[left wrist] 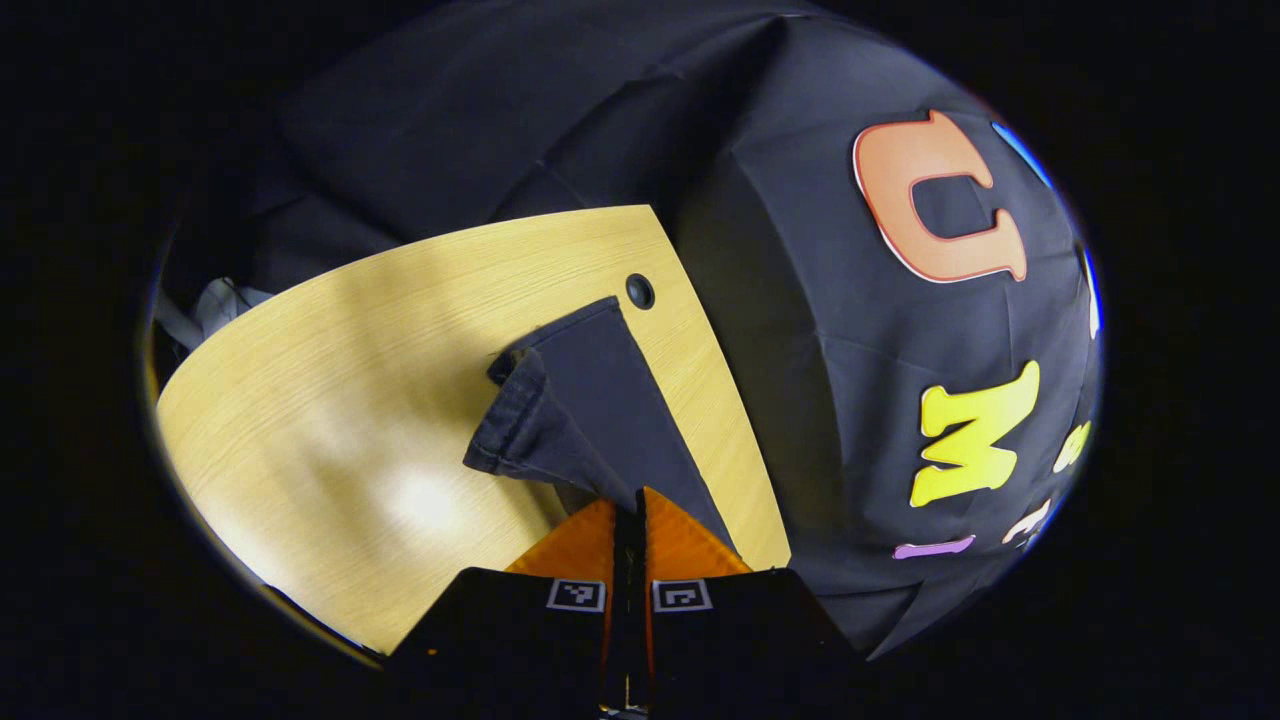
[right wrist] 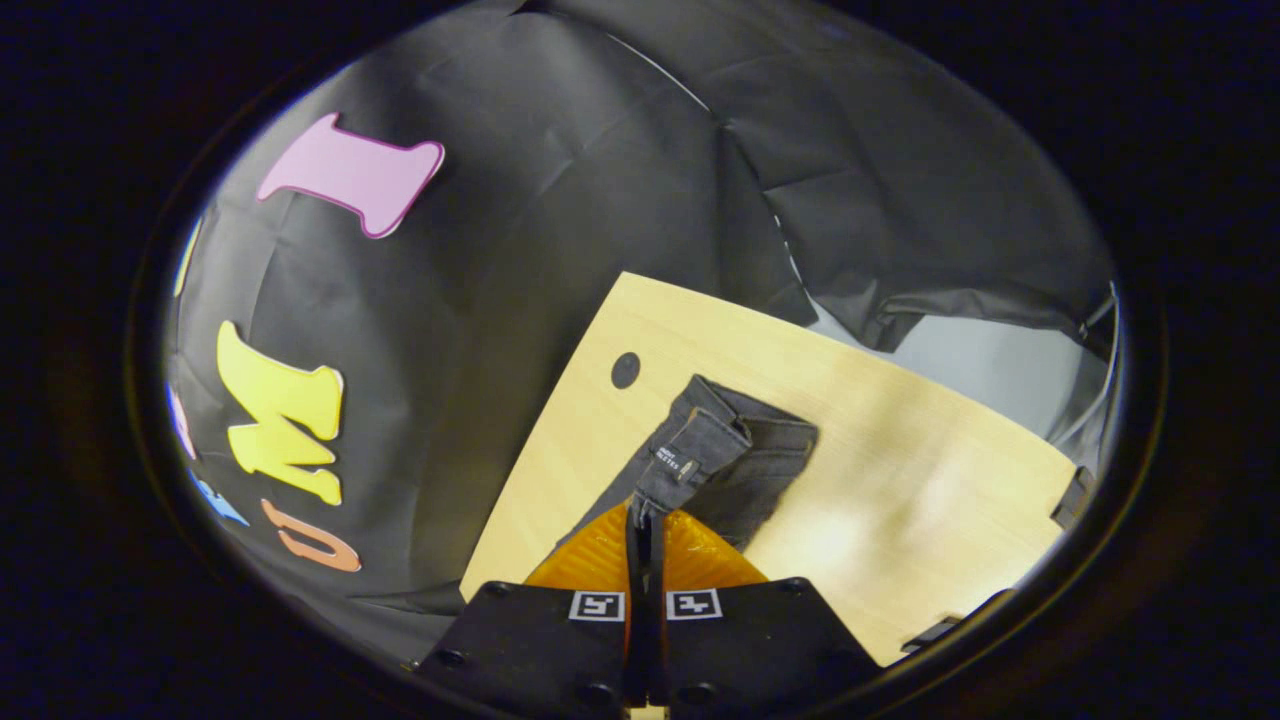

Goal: Grasp the waist and the cuffs of the jeans and fold them to make the two legs overlap; first hold the waist and fold one-third of the jeans toward the cuffs, then hold the cuffs and fold the remaining one-third in the same direction to finish folding.

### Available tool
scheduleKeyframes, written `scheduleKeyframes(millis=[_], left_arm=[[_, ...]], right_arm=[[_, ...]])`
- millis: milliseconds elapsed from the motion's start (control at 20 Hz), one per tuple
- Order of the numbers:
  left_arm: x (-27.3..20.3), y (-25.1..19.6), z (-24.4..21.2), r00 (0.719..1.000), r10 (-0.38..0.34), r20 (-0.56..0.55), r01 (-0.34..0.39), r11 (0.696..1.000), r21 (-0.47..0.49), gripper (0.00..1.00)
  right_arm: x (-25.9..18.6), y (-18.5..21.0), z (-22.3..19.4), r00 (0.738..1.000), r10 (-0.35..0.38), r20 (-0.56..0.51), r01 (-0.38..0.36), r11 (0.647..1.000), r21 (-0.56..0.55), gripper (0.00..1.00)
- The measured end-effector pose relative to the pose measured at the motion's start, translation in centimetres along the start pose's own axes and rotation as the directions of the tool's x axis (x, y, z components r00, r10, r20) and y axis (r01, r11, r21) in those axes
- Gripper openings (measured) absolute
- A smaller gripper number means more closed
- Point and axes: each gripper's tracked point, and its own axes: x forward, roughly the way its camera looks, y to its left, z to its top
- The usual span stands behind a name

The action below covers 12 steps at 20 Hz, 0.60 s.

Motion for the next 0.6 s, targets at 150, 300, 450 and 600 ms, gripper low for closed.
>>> scheduleKeyframes(millis=[150,300,450,600], left_arm=[[3.7,-1.0,1.7,1.0,0.017,-0.019,-0.016,1.0,0.018,0.04],[6.9,-1.9,2.8,0.999,0.031,-0.038,-0.029,0.997,0.072,0.04],[10.2,-1.9,3.9,0.997,0.049,-0.052,-0.045,0.997,0.065,0.04],[13.5,-0.7,4.1,0.995,0.08,-0.064,-0.074,0.994,0.081,0.04]], right_arm=[[4.2,1.3,1.0,1.0,-0.014,-0.001,0.014,0.999,-0.032,0.01],[8.2,1.7,1.7,0.999,-0.036,0.004,0.036,0.998,-0.052,0.0],[11.6,1.1,1.6,0.998,-0.066,0.001,0.066,0.995,-0.079,0.01],[14.2,0.3,1.8,0.996,-0.086,0.001,0.086,0.992,-0.092,0.01]])
